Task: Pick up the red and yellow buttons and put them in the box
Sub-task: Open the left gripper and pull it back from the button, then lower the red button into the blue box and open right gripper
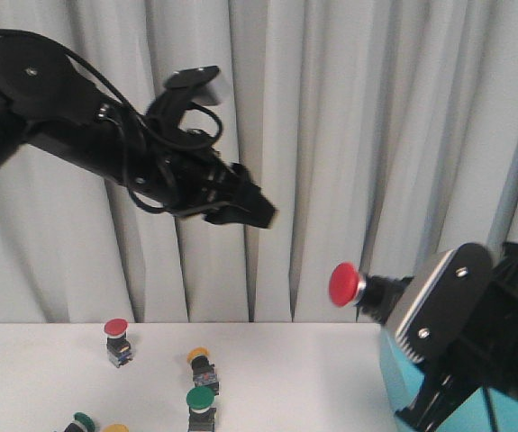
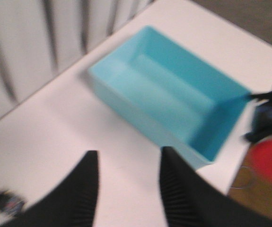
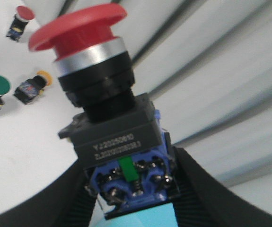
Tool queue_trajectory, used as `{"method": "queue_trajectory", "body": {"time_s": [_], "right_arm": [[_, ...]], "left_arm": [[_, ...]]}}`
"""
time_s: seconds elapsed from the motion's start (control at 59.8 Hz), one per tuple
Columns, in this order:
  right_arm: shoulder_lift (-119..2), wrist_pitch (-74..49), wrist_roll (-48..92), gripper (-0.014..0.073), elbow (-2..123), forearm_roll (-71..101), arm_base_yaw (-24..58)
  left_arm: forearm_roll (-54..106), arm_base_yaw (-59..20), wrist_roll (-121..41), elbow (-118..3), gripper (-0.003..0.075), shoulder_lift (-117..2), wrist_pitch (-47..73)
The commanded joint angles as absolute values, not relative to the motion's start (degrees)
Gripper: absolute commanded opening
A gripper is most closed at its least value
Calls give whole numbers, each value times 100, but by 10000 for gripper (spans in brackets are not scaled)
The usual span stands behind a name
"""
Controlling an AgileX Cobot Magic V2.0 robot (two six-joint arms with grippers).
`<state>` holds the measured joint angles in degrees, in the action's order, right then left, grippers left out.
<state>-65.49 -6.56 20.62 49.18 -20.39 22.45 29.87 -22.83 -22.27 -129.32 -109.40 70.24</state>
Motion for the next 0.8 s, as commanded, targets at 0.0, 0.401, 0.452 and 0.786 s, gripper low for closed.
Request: {"method": "queue_trajectory", "body": {"time_s": [0.0, 0.401, 0.452, 0.786], "right_arm": [[-6300, -85, 1883, 24, 5110, -1955, 1928], [-6430, -156, 334, 27, 5110, -826, 34], [-6547, -252, 160, 27, 5110, -667, -149], [-7790, -645, 46, 29, 5110, -422, -288]], "left_arm": [[2526, -2250, -1986, -13096, 61, -10461, 6842], [1080, -2250, -1591, -13082, -7, -9852, 7165], [879, -2250, -1591, -13080, -7, -9827, 7165], [214, -2250, -1473, -12163, -6, -9612, 7165]]}}
